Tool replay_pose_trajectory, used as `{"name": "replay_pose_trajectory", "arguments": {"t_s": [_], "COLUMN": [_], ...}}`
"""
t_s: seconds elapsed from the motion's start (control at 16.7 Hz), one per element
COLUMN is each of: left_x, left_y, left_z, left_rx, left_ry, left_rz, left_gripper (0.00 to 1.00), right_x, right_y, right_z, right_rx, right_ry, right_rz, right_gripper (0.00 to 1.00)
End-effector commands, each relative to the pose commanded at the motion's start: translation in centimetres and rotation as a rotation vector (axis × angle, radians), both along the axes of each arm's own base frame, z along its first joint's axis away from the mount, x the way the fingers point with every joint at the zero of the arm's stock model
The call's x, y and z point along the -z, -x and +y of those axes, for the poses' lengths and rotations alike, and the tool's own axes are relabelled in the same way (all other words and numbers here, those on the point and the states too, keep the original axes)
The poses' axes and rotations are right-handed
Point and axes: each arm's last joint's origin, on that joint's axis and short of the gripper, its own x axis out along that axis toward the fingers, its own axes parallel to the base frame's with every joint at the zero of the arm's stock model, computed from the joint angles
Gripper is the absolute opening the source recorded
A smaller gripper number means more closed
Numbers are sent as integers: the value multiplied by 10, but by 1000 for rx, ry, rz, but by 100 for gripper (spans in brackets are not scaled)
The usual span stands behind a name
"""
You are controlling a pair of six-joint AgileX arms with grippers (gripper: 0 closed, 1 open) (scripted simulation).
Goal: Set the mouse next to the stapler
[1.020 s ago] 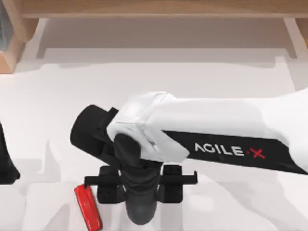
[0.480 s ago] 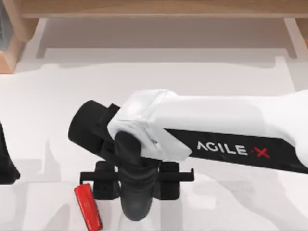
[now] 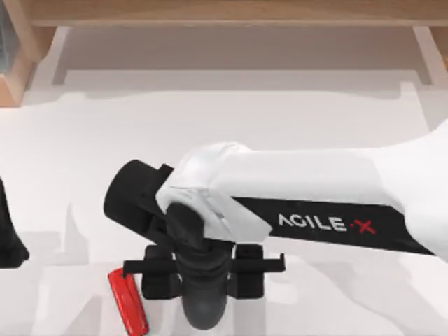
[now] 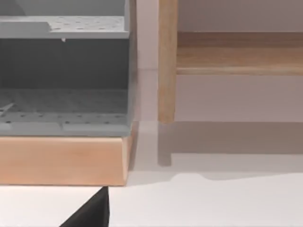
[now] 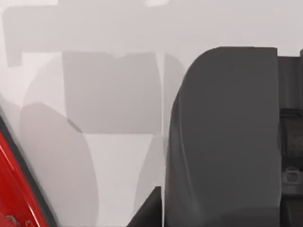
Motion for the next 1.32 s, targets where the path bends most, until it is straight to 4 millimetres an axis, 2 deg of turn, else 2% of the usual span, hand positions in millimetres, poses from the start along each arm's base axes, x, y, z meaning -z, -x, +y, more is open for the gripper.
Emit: {"name": "replay_pose_trajectory", "arguments": {"t_s": [0.3, 1.08, 1.32], "left_x": [0, 0, 0], "left_y": [0, 0, 0], "left_z": [0, 0, 0], "left_rx": [0, 0, 0], "left_ry": [0, 0, 0], "left_rz": [0, 0, 0], "left_gripper": [100, 100, 100], "right_x": [3, 3, 3], "right_y": [0, 0, 0], "right_z": [-1, -1, -1], "right_rx": [0, 0, 0], "right_ry": [9, 9, 9], "right_rz": [5, 5, 5], "right_gripper": [0, 98, 100]}}
